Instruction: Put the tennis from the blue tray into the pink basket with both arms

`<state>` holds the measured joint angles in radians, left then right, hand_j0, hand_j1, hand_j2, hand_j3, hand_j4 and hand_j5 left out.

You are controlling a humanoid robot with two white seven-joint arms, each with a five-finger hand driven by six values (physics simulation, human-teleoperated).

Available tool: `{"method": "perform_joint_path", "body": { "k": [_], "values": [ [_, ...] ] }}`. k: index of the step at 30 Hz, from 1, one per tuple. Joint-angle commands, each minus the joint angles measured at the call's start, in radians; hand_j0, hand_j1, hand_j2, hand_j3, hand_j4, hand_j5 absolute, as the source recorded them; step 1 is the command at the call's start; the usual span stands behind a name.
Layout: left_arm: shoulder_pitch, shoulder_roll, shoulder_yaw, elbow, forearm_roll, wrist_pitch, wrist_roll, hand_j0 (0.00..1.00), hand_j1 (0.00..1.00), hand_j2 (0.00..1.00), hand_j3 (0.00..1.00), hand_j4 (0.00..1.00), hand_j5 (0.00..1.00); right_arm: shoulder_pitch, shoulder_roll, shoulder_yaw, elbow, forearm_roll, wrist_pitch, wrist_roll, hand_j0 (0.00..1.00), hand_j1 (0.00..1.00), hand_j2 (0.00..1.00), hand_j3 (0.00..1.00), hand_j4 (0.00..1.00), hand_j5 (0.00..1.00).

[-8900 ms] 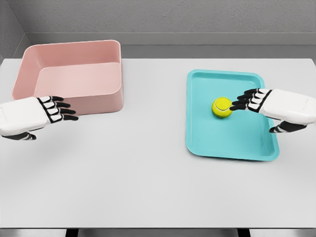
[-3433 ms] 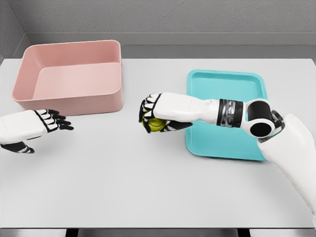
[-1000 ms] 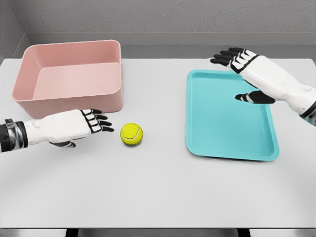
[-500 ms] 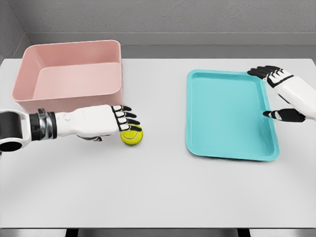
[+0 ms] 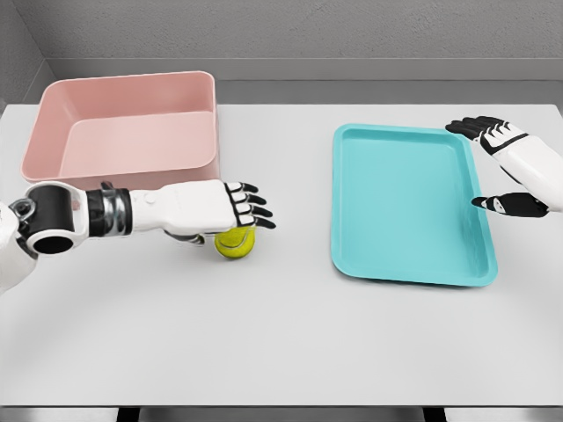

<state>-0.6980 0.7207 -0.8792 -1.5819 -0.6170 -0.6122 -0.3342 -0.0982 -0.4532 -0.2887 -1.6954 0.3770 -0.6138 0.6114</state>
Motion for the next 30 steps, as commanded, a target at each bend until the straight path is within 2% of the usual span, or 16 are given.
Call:
{"method": "perform_joint_path", "body": {
  "k": [1,23,24,26,30],
  "values": [
    [0.000,-0.021,-0.021,0.031,0.003,0.001,0.000,1.00,1.00,1.00,1.00,1.00,1.00,0.000,0.001,0.000,0.000,-0.007,0.003,-0.001,1.00,1.00,1.00,1.00,1.00,1.00],
    [0.002,-0.041,-0.046,0.068,0.003,0.001,0.000,1.00,1.00,1.00,1.00,1.00,1.00,-0.002,0.001,0.000,0.000,-0.007,0.003,-0.001,1.00,1.00,1.00,1.00,1.00,1.00],
    [0.002,-0.041,-0.047,0.068,0.003,0.001,0.000,1.00,1.00,1.00,1.00,1.00,1.00,-0.002,0.001,0.000,0.000,-0.007,0.003,-0.001,1.00,1.00,1.00,1.00,1.00,1.00],
    [0.002,-0.041,-0.053,0.066,0.003,0.001,-0.016,0.91,0.91,0.91,0.91,0.91,0.91,-0.002,0.001,0.000,-0.001,-0.009,0.003,-0.001,1.00,1.00,1.00,1.00,1.00,1.00],
    [0.002,-0.043,-0.067,0.068,0.005,0.001,-0.017,0.91,0.91,0.91,0.91,0.91,0.91,0.000,0.001,0.000,-0.001,-0.009,0.003,-0.001,1.00,1.00,1.00,1.00,1.00,1.00]
  ]
}}
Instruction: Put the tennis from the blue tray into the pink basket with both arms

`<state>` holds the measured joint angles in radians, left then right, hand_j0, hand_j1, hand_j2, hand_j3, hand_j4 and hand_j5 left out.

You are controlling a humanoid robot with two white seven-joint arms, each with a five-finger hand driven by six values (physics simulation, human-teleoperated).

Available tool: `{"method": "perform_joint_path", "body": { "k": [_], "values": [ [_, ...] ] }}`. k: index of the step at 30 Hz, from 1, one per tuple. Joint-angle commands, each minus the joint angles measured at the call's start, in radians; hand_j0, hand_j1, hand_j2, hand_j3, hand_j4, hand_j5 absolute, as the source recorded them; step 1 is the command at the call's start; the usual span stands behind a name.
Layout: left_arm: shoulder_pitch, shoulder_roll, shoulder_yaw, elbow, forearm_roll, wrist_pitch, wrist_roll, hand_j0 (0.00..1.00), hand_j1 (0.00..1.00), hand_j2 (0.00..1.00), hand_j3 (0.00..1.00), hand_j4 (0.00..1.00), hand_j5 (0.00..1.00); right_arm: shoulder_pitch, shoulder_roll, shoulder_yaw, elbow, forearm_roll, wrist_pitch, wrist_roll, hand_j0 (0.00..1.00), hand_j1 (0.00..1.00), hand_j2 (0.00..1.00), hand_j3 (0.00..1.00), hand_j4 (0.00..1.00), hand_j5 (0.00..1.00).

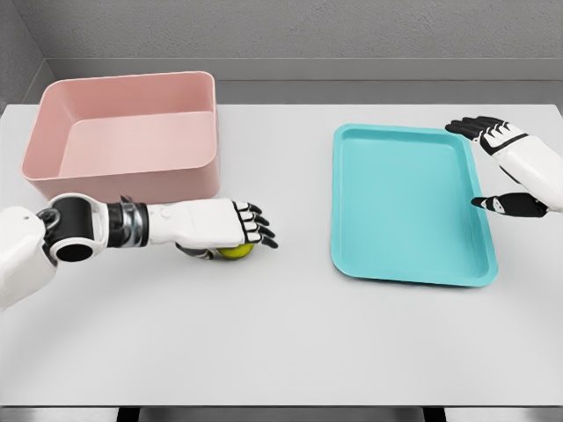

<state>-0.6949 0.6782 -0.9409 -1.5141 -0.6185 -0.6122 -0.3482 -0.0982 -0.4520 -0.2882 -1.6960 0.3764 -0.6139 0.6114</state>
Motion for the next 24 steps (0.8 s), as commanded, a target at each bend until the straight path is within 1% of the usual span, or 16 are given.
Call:
{"method": "perform_joint_path", "body": {
  "k": [1,2,3,6,8,12,24],
  "values": [
    [0.000,0.000,-0.006,0.000,0.006,0.001,-0.003,0.88,0.88,0.88,0.88,0.88,0.88,0.000,-0.001,0.000,-0.001,-0.007,0.003,-0.001,1.00,1.00,1.00,1.00,1.00,1.00],
    [0.003,0.000,-0.006,0.000,0.006,0.001,-0.003,0.86,0.86,0.86,0.86,0.86,0.86,-0.002,-0.001,0.000,-0.001,-0.008,0.003,-0.001,1.00,1.00,1.00,1.00,1.00,1.00],
    [0.003,0.000,-0.006,0.000,0.006,0.001,-0.005,0.81,0.81,0.81,0.81,0.81,0.81,-0.002,-0.001,0.000,-0.001,-0.008,0.003,-0.001,1.00,1.00,1.00,1.00,1.00,1.00],
    [0.005,0.003,-0.003,0.002,0.010,0.001,-0.018,0.70,0.70,0.70,0.70,0.70,0.70,-0.002,-0.001,0.000,-0.001,-0.008,0.003,-0.001,1.00,1.00,1.00,1.00,1.00,1.00],
    [0.003,0.003,-0.001,0.002,0.011,0.001,-0.018,0.65,0.65,0.65,0.65,0.65,0.65,-0.002,-0.001,0.000,-0.001,-0.008,0.003,-0.001,1.00,1.00,1.00,1.00,1.00,1.00],
    [0.000,0.004,0.001,0.002,0.013,0.001,-0.018,0.62,0.62,0.62,0.62,0.62,0.62,-0.002,-0.001,0.000,-0.001,-0.008,0.003,-0.001,1.00,1.00,1.00,1.00,1.00,1.00],
    [-0.005,0.004,0.002,-0.003,0.016,0.001,-0.018,0.61,0.61,0.61,0.61,0.61,0.61,-0.002,-0.001,0.000,-0.001,-0.007,0.003,-0.001,1.00,1.00,1.00,1.00,1.00,1.00]
  ]
}}
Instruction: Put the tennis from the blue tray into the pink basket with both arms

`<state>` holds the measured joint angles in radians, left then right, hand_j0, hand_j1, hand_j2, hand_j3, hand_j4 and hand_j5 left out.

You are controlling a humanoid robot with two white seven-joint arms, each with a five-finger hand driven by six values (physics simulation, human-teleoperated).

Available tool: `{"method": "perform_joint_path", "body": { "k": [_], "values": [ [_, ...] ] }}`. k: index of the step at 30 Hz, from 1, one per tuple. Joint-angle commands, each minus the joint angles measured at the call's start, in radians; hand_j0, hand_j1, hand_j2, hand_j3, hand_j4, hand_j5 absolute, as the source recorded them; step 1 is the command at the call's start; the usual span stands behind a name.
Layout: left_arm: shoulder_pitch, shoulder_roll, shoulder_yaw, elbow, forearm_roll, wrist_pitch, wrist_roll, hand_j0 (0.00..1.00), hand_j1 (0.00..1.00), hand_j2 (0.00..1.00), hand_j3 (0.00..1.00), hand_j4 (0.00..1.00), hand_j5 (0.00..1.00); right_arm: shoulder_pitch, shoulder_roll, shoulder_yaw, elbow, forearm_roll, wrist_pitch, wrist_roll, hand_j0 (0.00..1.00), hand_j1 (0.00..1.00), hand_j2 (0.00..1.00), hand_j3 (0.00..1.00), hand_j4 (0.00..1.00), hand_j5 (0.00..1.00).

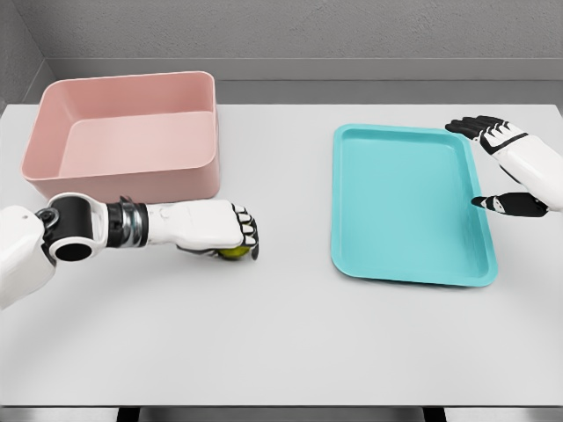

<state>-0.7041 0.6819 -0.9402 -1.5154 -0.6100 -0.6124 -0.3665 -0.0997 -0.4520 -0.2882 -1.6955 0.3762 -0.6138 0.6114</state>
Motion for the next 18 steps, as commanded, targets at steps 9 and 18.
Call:
{"method": "perform_joint_path", "body": {
  "k": [9,18],
  "values": [
    [-0.032,0.015,0.004,-0.032,0.049,0.002,0.000,0.62,0.62,0.62,0.62,0.62,0.62,0.000,-0.001,0.000,-0.001,-0.008,0.003,-0.001,1.00,1.00,1.00,1.00,1.00,1.00],
    [-0.084,0.044,0.006,-0.051,0.082,0.002,0.000,0.62,0.62,0.62,0.62,0.62,0.62,0.000,-0.001,0.000,-0.003,-0.008,0.003,-0.001,1.00,1.00,1.00,1.00,1.00,1.00]
  ]
}}
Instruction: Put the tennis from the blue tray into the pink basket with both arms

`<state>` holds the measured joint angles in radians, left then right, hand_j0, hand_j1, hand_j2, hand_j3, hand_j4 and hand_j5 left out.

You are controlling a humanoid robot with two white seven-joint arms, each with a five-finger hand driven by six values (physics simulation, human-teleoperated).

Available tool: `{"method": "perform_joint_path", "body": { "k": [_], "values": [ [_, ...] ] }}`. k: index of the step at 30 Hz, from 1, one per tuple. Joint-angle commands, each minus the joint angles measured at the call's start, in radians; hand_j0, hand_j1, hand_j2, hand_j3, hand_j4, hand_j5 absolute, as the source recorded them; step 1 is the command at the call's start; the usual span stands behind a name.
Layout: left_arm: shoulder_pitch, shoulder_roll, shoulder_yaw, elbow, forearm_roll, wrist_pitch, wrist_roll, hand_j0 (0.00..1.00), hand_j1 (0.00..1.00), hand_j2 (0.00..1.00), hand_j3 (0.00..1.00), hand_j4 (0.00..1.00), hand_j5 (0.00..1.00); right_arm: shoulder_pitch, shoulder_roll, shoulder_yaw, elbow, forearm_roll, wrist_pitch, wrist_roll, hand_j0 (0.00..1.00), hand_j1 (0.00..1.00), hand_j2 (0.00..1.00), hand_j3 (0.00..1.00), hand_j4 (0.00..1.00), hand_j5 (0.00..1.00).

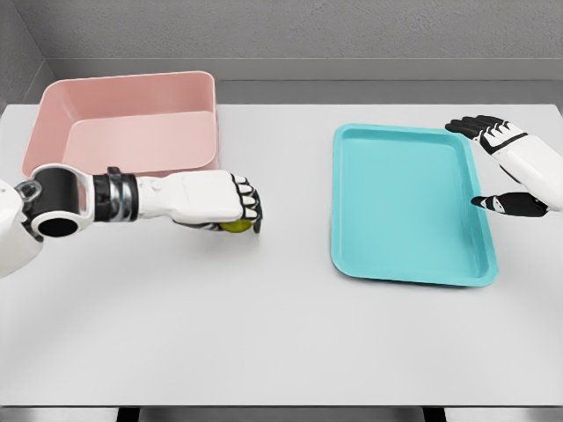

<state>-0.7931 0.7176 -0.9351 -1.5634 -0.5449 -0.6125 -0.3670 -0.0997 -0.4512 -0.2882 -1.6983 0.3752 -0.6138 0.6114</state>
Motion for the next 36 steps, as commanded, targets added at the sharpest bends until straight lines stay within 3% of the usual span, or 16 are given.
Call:
{"method": "perform_joint_path", "body": {
  "k": [1,17,36],
  "values": [
    [0.000,0.013,0.001,-0.009,0.020,0.002,0.000,0.62,0.62,0.62,0.62,0.62,0.62,0.000,-0.001,0.000,0.000,-0.010,0.003,-0.001,1.00,1.00,1.00,1.00,1.00,1.00],
    [-0.074,0.063,0.027,0.005,0.065,0.002,0.000,0.62,0.62,0.62,0.62,0.62,0.62,0.002,-0.001,0.000,-0.001,-0.012,0.003,-0.001,1.00,1.00,1.00,1.00,1.00,1.00],
    [-0.175,-0.007,0.030,0.264,0.065,0.002,0.000,0.62,0.62,0.62,0.62,0.62,0.62,0.002,-0.001,-0.002,0.000,-0.012,0.003,-0.001,1.00,1.00,1.00,1.00,1.00,1.00]
  ]
}}
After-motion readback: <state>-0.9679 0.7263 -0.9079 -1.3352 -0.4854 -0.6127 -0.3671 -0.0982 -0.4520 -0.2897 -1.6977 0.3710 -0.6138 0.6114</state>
